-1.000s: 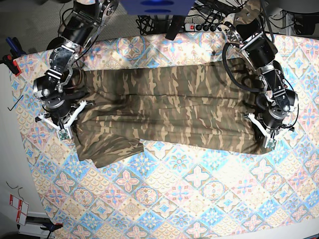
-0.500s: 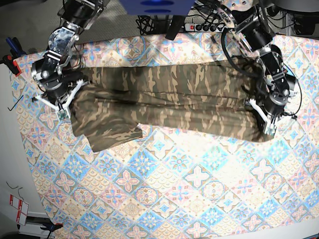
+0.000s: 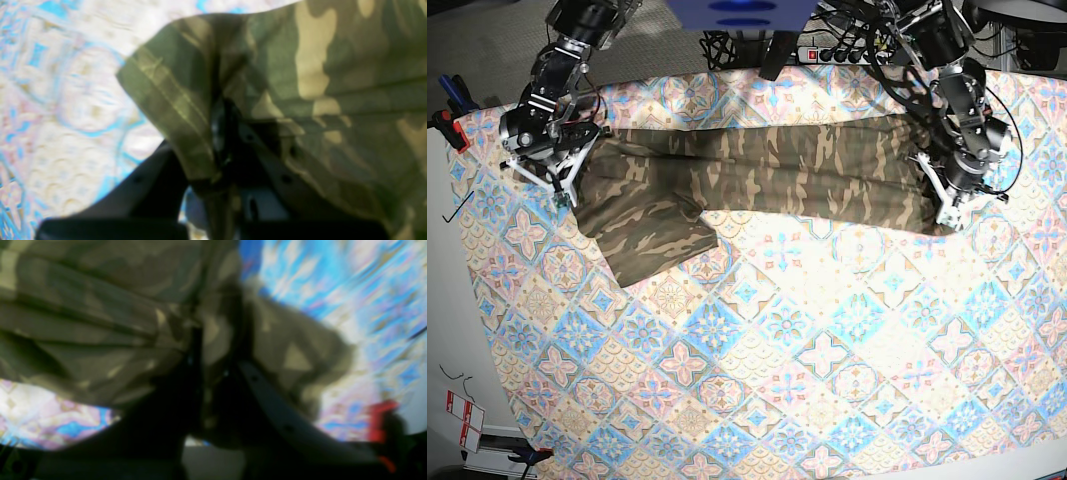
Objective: Fold the T-shirt properly
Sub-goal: 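Lift the hem with both grippers and fold it toward the collar, then lay the folded hem down near the collar with both grippers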
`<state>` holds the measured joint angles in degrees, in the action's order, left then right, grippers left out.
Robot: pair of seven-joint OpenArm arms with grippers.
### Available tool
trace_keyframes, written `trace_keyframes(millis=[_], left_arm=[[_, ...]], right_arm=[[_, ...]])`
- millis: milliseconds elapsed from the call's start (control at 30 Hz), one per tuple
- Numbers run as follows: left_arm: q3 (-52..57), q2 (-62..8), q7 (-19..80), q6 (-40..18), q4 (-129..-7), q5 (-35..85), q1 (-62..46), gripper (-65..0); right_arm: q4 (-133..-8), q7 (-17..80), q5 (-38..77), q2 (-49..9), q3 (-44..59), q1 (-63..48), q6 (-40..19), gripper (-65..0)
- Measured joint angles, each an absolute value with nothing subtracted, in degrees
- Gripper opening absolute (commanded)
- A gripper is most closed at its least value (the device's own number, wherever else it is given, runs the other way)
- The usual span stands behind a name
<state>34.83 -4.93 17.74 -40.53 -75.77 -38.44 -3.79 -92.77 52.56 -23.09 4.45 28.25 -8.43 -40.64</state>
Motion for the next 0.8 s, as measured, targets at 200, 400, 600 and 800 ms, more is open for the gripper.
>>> trace_keyframes(millis=[200, 400, 600, 800], left_arm=[[34.2, -5.6, 12.2, -39.9, -70.5, -41.8, -2.8, -57.7], [34.3, -5.8, 11.1, -40.4, -69.0, -41.6, -2.3, -48.5], [34.1, -5.7, 10.4, -40.0, -69.0, -41.1, -3.0, -48.5], [34.1, -5.6, 9.7, -39.5, -69.1, -40.8, -3.5, -48.7]], right_arm=[[-88.9, 54.9, -23.6, 3.9, 28.6, -6.1, -40.5, -51.2], [-88.9, 57.0, -24.3, 3.7, 28.8, -4.6, -40.0, -29.3], [-95.9, 57.1, -24.0, 4.0, 29.0, -5.0, -40.4, -26.8], [-101.9, 56.8, -24.0, 3.9, 29.0, -4.8, -40.5, -26.8]])
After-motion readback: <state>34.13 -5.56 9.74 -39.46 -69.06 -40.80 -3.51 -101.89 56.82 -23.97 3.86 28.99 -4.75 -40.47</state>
